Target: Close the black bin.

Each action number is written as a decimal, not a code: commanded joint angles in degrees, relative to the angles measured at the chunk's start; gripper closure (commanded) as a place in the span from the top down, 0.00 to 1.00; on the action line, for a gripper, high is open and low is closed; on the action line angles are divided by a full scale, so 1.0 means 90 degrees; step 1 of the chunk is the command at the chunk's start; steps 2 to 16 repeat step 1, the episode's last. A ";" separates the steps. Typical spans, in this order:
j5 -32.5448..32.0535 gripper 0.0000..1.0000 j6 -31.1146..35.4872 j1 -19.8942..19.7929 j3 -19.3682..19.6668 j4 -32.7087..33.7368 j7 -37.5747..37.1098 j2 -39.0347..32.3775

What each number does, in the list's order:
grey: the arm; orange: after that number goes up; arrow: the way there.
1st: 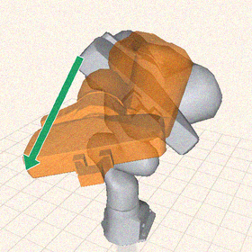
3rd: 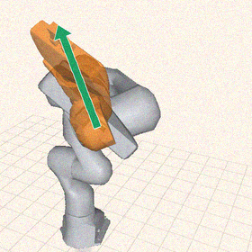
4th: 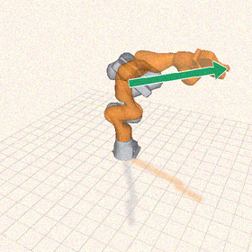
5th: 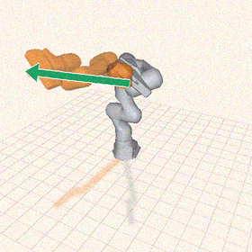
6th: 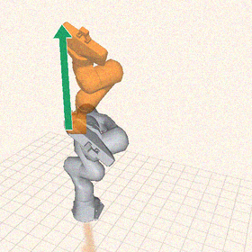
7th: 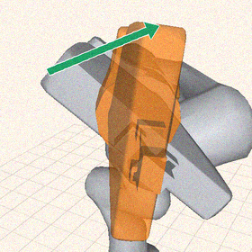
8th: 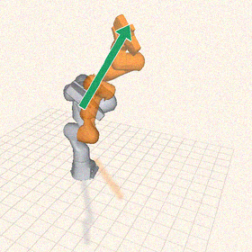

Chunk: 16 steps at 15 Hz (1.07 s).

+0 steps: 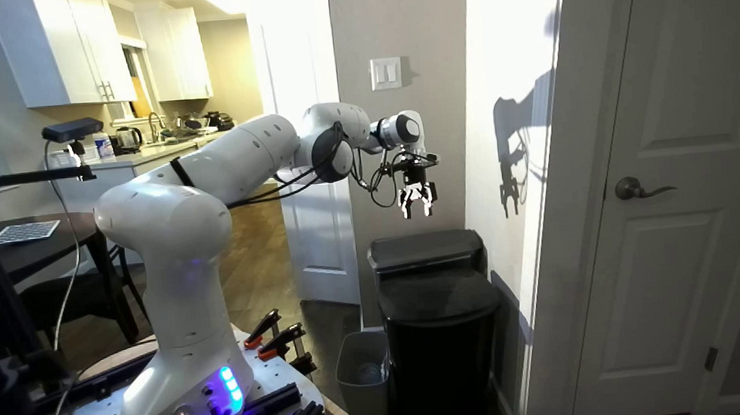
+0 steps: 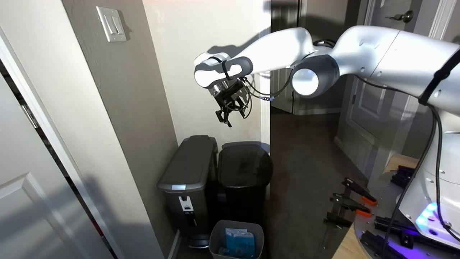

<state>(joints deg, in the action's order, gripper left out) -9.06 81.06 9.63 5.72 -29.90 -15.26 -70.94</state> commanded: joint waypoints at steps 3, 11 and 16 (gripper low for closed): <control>0.0000 1.00 0.0000 0.0000 0.0000 0.0000 0.0000 -0.0001; 0.0000 1.00 0.0000 0.0000 0.0000 0.0000 0.0000 -0.0001; 0.0000 1.00 0.0000 0.0000 0.0000 0.0000 0.0000 -0.0001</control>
